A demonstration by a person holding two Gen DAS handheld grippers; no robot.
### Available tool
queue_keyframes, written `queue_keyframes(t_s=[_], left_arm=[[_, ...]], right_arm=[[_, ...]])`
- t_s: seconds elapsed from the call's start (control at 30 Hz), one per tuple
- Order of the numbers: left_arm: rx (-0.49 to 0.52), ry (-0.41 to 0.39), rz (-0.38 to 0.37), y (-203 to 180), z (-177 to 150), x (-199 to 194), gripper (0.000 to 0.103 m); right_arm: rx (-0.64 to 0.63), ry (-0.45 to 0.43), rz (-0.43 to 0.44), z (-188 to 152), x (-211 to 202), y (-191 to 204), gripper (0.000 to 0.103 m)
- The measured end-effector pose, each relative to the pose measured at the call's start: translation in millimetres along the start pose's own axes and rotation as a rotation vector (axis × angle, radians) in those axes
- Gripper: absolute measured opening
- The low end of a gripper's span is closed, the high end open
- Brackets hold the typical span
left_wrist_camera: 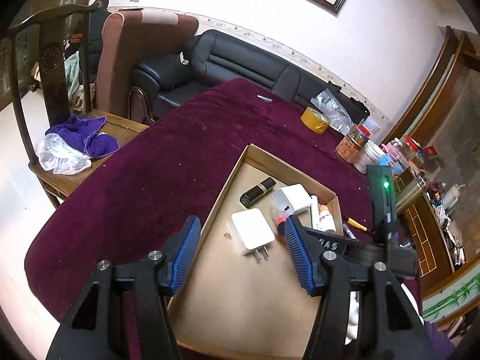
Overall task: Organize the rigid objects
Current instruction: 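Carry the charger and candle into the tray and open both grippers, then grasp the yellow pen with the right gripper while the left gripper grasps the small clear pen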
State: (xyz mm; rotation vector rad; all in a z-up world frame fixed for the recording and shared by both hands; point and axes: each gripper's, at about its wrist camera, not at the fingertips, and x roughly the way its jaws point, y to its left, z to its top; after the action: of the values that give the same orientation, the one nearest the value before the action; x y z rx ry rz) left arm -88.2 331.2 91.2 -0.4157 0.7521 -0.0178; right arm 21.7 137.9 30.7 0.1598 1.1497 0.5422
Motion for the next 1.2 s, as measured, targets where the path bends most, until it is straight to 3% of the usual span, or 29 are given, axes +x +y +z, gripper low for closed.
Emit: queue_keyframes(t_s=[0.2, 0.23, 0.27, 0.33, 0.43, 0.6, 0.83, 0.9, 0.93, 0.97, 1.07, 1.13, 1.2], left_arm=[[0.026, -0.012, -0.025, -19, -14, -10, 0.056], [0.032, -0.015, -0.04, -24, -17, -12, 0.056], [0.037, -0.018, -0.05, -29, -21, -15, 0.056], [0.047, -0.025, -0.081, -42, -29, -19, 0.057], [0.06, -0.031, -0.141, -63, -43, -22, 0.06], [0.127, 0.033, -0.228, -103, -66, -10, 0.06], [0.187, 0.08, -0.21, -126, -77, -3, 0.06], [0.186, 0.073, -0.197, -122, -78, -5, 0.06], [0.185, 0.07, -0.189, -121, -77, -6, 0.06], [0.184, 0.068, -0.182, -120, -76, -6, 0.06], [0.175, 0.069, -0.173, -117, -76, -3, 0.06], [0.169, 0.076, -0.173, -117, -75, 2, 0.06], [0.171, 0.088, -0.18, -119, -76, 6, 0.06]], right_arm=[[0.005, -0.118, 0.027, -11, -68, -25, 0.029], [0.008, -0.151, 0.013, -14, -85, -37, 0.034], [0.011, -0.171, -0.006, -14, -95, -44, 0.045], [0.036, -0.23, -0.106, -18, -122, -77, 0.054], [0.102, -0.25, -0.22, -17, -140, -127, 0.054], [0.145, -0.198, -0.307, -7, -133, -177, 0.054], [-0.135, -0.081, -0.449, 19, -72, -157, 0.054], [-0.185, -0.043, -0.449, 24, -55, -155, 0.053], [-0.199, -0.026, -0.467, 24, -48, -155, 0.05], [-0.224, -0.025, -0.486, 23, -43, -154, 0.034], [-0.158, 0.009, -0.417, 22, -46, -155, 0.014], [-0.141, 0.013, -0.393, 16, -48, -152, 0.007], [-0.062, 0.018, -0.339, 4, -59, -156, 0.007]])
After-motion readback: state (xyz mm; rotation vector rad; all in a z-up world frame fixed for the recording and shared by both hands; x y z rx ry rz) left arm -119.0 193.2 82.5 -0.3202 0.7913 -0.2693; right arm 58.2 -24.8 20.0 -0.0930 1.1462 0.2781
